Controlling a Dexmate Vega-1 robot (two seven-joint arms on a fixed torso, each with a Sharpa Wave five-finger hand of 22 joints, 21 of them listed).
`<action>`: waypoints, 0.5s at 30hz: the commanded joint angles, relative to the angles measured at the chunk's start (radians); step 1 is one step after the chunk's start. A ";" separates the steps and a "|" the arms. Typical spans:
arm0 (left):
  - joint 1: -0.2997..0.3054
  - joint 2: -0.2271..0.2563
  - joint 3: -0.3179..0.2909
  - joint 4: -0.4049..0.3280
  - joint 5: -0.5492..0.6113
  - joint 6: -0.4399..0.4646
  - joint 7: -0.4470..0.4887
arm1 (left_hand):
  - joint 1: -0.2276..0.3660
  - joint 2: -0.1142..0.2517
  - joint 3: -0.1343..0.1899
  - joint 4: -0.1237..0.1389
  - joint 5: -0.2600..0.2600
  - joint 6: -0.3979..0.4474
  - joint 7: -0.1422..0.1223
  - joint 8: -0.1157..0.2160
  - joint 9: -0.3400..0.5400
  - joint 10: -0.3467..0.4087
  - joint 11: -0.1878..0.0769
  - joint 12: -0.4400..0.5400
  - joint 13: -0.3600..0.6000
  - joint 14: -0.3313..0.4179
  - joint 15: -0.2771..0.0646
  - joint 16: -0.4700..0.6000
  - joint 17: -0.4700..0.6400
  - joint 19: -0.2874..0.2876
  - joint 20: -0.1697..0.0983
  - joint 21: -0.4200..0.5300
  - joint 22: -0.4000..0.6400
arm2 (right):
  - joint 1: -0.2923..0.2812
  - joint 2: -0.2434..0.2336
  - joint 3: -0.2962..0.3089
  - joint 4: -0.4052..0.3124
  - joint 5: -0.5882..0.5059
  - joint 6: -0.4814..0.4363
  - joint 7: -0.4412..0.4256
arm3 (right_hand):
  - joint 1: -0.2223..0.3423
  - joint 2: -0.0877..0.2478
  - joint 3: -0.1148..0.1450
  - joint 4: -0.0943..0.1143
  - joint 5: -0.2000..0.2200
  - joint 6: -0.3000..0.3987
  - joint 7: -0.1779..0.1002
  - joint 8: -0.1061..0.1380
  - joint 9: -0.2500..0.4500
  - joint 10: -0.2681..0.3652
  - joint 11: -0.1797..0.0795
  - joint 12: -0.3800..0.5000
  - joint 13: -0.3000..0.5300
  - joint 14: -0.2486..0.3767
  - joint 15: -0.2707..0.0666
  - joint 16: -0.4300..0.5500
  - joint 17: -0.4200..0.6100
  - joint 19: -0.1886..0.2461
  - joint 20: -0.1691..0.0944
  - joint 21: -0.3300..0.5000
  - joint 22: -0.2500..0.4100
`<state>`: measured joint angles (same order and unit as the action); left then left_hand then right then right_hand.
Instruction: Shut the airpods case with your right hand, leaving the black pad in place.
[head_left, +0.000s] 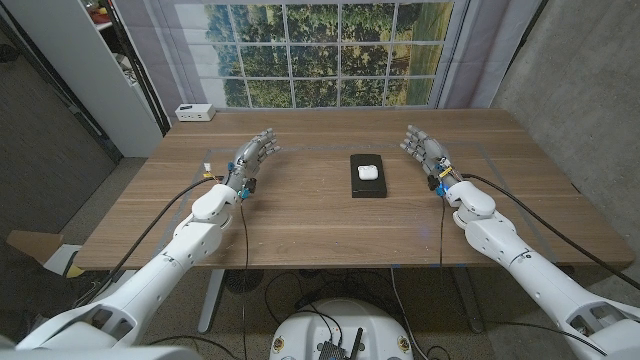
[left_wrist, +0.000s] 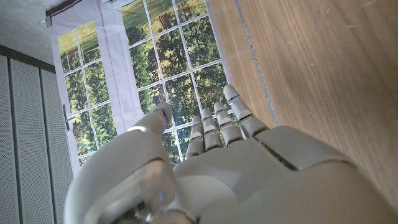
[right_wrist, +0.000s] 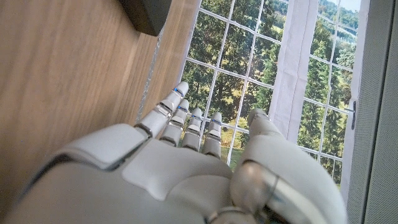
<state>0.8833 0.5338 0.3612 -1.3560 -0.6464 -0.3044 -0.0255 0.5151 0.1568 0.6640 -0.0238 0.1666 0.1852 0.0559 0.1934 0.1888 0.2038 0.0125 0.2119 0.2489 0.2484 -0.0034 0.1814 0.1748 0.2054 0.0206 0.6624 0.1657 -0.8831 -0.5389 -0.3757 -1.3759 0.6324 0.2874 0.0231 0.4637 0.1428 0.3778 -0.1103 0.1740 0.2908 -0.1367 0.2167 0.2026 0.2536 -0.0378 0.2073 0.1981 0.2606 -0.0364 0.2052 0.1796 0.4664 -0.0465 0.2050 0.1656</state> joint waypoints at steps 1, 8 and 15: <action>0.090 0.070 -0.022 -0.145 0.041 -0.016 0.039 | 0.009 -0.002 -0.006 -0.009 0.006 0.018 -0.010 0.010 0.005 0.001 0.003 0.005 0.002 -0.025 0.009 0.001 0.004 -0.024 0.026 -0.011 0.004 | -0.096 -0.068 -0.016 -0.228 -0.146 -0.114 -0.210 | 0.058 -0.026 -0.006 -0.050 0.007 0.033 -0.084 0.005 0.011 -0.001 0.019 -0.005 0.008 0.005 -0.081 -0.007 0.001 -0.025 0.016 -0.015 0.005; 0.103 0.109 -0.027 -0.188 0.079 -0.014 0.046 | 0.005 -0.005 -0.027 -0.020 0.006 0.041 -0.028 0.016 0.007 -0.006 0.001 0.007 0.005 -0.050 0.014 0.001 0.005 -0.060 0.032 -0.035 0.004 | -0.144 -0.118 -0.064 -0.444 -0.342 -0.382 -0.444 | 0.121 -0.112 -0.040 -0.054 0.005 0.053 -0.030 0.008 0.022 -0.090 0.042 -0.010 0.020 -0.100 -0.042 -0.018 0.005 -0.104 0.079 -0.019 0.006; 0.095 0.123 -0.027 -0.188 0.095 -0.018 0.034 | 0.005 -0.007 -0.043 -0.035 0.008 0.067 -0.037 0.023 0.010 -0.017 0.000 0.008 0.009 -0.073 0.024 0.000 0.004 -0.080 0.033 -0.053 0.005 | -0.113 -0.136 -0.158 -0.590 -0.502 -0.747 -0.549 | 0.150 -0.165 -0.074 -0.041 0.012 0.027 0.067 0.011 0.049 -0.169 0.038 -0.009 0.029 -0.187 -0.025 -0.017 0.007 -0.170 0.095 -0.019 0.006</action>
<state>0.9667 0.6209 0.3401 -1.5073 -0.5838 -0.3184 0.0103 0.5151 0.1568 0.6284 -0.0558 0.1703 0.2397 0.0194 0.2087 0.1935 0.1965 0.0129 0.2119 0.2536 0.1860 0.0175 0.1812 0.1764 0.1302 0.0518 0.6150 0.1655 -0.9902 -0.6319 -0.4319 -1.7222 0.3579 -0.0083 -0.3139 0.6093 -0.0074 0.3148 -0.1562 0.1779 0.3267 -0.1481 0.2244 0.2419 0.1105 0.0028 0.1967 0.2212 0.0985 -0.0365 0.1849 0.1842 0.3133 0.0443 0.1847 0.1703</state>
